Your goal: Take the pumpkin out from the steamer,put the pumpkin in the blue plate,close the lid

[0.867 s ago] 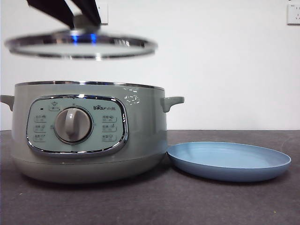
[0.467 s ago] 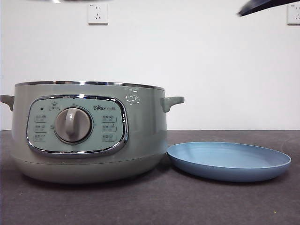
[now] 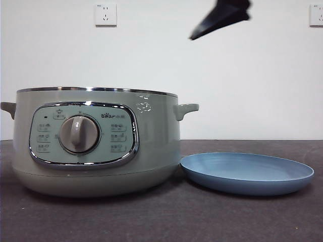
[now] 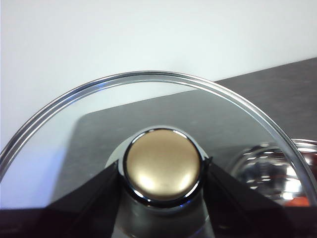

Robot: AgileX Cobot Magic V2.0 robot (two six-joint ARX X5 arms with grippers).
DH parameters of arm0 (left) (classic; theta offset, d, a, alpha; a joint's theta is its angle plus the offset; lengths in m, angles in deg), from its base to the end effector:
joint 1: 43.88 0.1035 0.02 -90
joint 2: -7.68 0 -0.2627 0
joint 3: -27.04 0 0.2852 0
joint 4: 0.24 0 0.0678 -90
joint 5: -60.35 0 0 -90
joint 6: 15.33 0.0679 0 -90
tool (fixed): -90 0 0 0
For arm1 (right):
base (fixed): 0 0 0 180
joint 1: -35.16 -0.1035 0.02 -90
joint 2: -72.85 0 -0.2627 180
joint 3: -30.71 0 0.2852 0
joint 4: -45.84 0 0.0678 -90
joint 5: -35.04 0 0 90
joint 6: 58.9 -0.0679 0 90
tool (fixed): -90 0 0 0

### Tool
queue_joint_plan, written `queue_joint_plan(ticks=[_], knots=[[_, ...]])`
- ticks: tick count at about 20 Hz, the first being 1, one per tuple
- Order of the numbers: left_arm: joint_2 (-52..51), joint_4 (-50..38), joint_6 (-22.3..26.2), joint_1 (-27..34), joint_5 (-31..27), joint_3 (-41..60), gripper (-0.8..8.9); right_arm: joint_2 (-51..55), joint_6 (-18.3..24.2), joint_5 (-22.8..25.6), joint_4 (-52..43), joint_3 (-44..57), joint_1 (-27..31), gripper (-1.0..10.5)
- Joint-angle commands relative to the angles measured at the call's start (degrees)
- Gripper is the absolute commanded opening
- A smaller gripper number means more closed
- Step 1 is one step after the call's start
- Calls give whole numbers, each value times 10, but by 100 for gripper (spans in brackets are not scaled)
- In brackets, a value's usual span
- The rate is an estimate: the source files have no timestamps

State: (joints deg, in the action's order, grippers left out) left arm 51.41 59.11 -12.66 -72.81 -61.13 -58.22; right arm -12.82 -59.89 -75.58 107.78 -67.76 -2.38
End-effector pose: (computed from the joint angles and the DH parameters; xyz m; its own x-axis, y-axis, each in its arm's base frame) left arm 0.1601 -0.0480 0.4357 0.9632 0.0643 -0.2610 -0.0101 0.9789 0.2040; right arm 0.2742 0.2409 0.3293 0.2709 0.6523 -0.7079 -0.7425 0.6096 0.2776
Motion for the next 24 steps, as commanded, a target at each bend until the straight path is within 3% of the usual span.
queue_joint_plan(ticks=[1,8,13,24], knots=[[-9,-9,21,0,-36,-5,-9,-58,26,41,43,-83,-28,608],[-9,33,21,0,-80,-5,-9,-228,58,180,134,-287,-108,608],[-9,35,21,0,-80,-5,-9,-306,88,200,115,-297,-133,608],[-9,48,21,0,-79,-5,-9,-422,101,210,87,-297,-129,598]])
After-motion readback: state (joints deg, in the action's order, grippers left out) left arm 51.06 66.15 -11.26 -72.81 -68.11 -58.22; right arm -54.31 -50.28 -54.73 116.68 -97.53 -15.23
